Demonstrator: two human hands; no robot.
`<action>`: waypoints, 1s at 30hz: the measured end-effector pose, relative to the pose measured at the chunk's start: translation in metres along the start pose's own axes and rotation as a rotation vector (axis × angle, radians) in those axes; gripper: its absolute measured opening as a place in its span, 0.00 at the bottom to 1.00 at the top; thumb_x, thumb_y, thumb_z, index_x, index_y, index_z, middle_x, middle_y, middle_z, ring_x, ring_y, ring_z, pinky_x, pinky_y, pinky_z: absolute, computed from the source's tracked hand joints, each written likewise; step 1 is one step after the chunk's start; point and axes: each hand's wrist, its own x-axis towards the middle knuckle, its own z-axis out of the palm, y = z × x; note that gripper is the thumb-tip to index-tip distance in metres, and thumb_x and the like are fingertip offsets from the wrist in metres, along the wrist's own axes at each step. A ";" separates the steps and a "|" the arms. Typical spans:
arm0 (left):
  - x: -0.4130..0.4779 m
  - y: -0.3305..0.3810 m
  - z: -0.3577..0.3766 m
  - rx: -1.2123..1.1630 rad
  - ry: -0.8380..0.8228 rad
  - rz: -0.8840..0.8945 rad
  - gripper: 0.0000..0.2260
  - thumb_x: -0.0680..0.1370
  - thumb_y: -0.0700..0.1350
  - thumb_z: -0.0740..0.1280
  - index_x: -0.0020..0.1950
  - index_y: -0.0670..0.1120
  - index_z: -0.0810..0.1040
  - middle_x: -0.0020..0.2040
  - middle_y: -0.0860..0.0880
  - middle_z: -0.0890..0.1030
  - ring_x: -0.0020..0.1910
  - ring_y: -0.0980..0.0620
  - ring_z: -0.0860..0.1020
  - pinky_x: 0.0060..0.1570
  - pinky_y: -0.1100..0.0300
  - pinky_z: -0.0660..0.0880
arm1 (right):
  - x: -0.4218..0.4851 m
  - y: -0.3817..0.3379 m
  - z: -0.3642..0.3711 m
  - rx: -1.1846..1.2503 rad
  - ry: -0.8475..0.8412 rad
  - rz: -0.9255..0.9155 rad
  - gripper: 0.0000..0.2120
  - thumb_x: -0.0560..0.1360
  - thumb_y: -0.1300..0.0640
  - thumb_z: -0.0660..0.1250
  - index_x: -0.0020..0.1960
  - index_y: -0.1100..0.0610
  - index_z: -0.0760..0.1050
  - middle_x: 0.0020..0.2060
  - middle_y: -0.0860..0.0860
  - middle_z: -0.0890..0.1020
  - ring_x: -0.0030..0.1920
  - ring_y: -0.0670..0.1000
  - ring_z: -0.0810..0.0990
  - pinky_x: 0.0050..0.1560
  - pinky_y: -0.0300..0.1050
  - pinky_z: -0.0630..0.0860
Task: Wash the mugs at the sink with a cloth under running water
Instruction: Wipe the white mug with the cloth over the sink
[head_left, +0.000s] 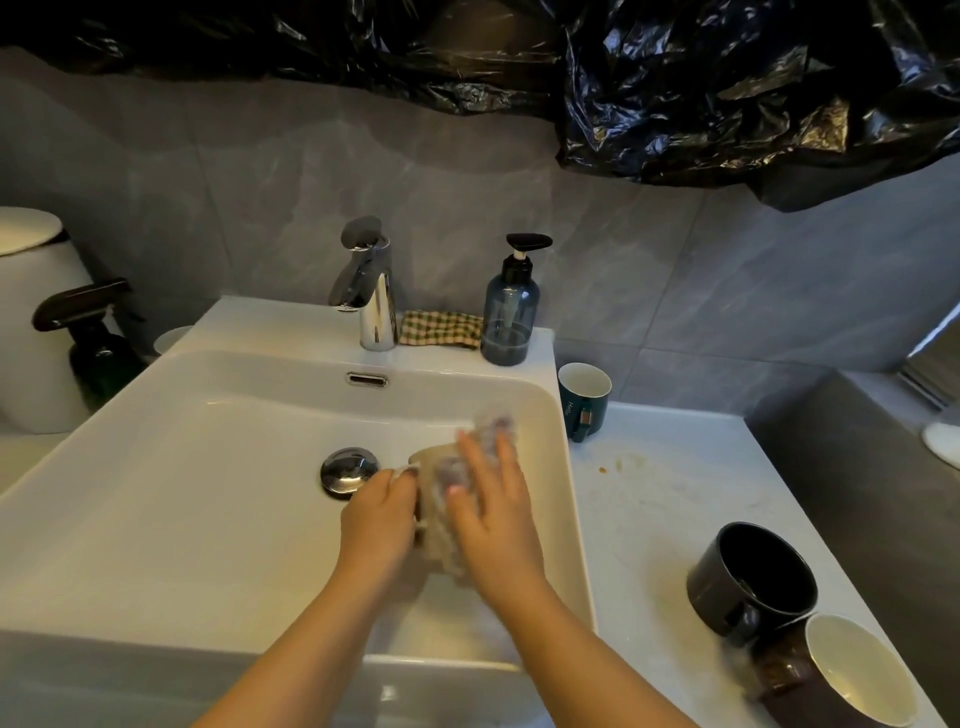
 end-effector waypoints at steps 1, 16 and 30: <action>-0.004 0.003 0.000 -0.009 -0.012 0.002 0.14 0.67 0.56 0.62 0.35 0.46 0.76 0.36 0.46 0.80 0.40 0.43 0.78 0.47 0.39 0.78 | 0.002 -0.003 -0.004 0.242 0.070 0.151 0.20 0.78 0.41 0.55 0.70 0.34 0.57 0.74 0.42 0.56 0.71 0.45 0.60 0.68 0.45 0.64; -0.004 0.002 0.002 -0.072 -0.006 -0.034 0.13 0.69 0.49 0.60 0.43 0.41 0.78 0.42 0.39 0.80 0.38 0.41 0.78 0.41 0.43 0.78 | 0.005 -0.001 -0.008 0.616 0.126 0.449 0.21 0.80 0.42 0.52 0.70 0.49 0.67 0.61 0.51 0.74 0.62 0.54 0.74 0.58 0.50 0.74; -0.011 0.011 0.003 -0.197 -0.011 -0.066 0.09 0.78 0.38 0.56 0.39 0.43 0.73 0.35 0.47 0.74 0.32 0.50 0.71 0.28 0.60 0.69 | 0.005 0.005 -0.013 0.842 -0.041 0.629 0.28 0.73 0.32 0.56 0.56 0.52 0.78 0.46 0.56 0.83 0.51 0.56 0.79 0.63 0.58 0.72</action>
